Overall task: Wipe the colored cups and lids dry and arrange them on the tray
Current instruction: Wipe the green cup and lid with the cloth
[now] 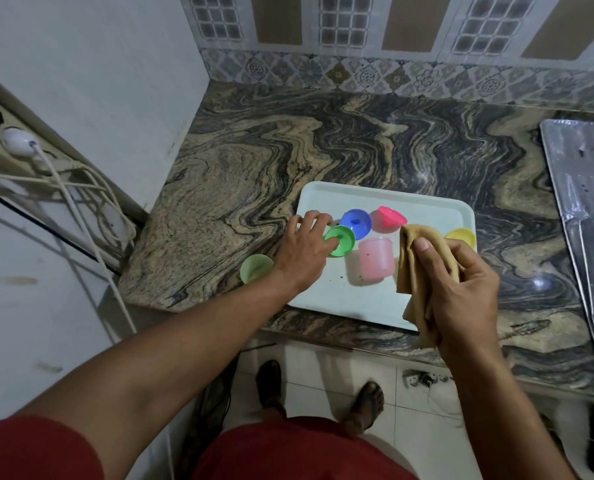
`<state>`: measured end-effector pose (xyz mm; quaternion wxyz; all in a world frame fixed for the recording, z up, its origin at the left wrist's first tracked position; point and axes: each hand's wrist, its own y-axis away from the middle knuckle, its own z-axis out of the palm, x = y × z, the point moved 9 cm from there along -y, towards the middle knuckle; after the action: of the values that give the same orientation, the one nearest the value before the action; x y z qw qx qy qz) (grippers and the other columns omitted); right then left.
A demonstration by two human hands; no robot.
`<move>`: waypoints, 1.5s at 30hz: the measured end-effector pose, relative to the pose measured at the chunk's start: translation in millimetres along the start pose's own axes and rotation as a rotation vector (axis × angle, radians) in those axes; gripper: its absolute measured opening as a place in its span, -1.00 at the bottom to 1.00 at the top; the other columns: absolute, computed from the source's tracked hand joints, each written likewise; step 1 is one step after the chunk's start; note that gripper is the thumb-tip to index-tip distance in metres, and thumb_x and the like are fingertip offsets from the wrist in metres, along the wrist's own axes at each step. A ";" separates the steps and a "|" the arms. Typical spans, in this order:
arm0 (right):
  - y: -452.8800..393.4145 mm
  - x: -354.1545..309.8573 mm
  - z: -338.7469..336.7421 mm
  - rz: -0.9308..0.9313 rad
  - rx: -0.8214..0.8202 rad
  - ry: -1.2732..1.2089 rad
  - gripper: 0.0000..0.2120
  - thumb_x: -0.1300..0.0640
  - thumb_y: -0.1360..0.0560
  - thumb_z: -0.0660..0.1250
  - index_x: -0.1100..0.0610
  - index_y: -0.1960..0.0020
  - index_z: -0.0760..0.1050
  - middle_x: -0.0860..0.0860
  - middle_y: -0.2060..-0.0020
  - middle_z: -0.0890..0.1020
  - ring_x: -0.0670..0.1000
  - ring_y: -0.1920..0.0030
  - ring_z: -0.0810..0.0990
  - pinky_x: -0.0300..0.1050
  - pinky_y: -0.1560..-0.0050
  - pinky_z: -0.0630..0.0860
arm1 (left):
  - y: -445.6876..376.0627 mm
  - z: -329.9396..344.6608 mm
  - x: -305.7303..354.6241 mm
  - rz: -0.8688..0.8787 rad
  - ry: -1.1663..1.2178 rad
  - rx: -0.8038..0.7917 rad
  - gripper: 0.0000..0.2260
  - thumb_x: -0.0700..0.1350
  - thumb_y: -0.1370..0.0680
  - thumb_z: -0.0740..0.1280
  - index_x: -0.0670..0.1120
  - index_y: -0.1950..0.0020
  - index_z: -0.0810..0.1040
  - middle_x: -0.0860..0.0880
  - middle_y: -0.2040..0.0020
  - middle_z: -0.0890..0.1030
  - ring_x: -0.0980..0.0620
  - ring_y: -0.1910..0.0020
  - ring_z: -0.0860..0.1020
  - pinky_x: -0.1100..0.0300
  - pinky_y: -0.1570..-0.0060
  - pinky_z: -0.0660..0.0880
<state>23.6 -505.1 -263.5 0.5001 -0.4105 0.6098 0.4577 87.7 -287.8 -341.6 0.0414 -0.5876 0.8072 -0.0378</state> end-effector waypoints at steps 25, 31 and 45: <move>29.4 -57.8 24.5 -0.186 0.093 -0.154 -0.89 0.05 -0.58 0.51 0.03 0.02 0.60 0.00 0.24 0.68 0.13 0.32 0.65 0.21 0.38 0.66 | 50.5 -105.1 19.0 -0.714 2.438 0.155 -0.86 -0.18 -0.51 0.37 -0.01 -0.04 0.56 -0.07 -0.08 0.73 0.05 0.06 0.65 0.23 0.01 0.57; 36.9 -73.7 40.1 -0.281 0.166 -0.138 -0.77 -0.08 -0.54 0.45 0.06 0.05 0.53 0.05 0.23 0.63 0.04 0.23 0.59 0.24 0.15 0.62 | 54.1 -131.1 44.5 -0.554 2.385 0.268 -0.84 -0.14 -0.50 0.45 0.01 -0.07 0.67 -0.19 -0.23 0.64 -0.08 -0.16 0.63 -0.06 -0.35 0.48; 10.9 -101.3 28.1 -0.327 0.181 -0.012 -0.78 0.07 -0.56 0.54 0.06 0.16 0.53 -0.15 0.38 0.57 -0.15 0.36 0.51 -0.15 0.32 0.49 | 61.4 -153.7 38.6 -0.339 2.081 0.215 -0.89 -0.25 -0.60 0.28 -0.16 -0.10 0.55 -0.04 -0.01 0.72 0.11 0.00 0.66 0.28 -0.05 0.58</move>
<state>36.2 -470.9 -164.4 0.6064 -0.4550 0.5706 0.3159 0.8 -303.8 -196.4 -0.6244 -0.3640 0.3452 -0.5988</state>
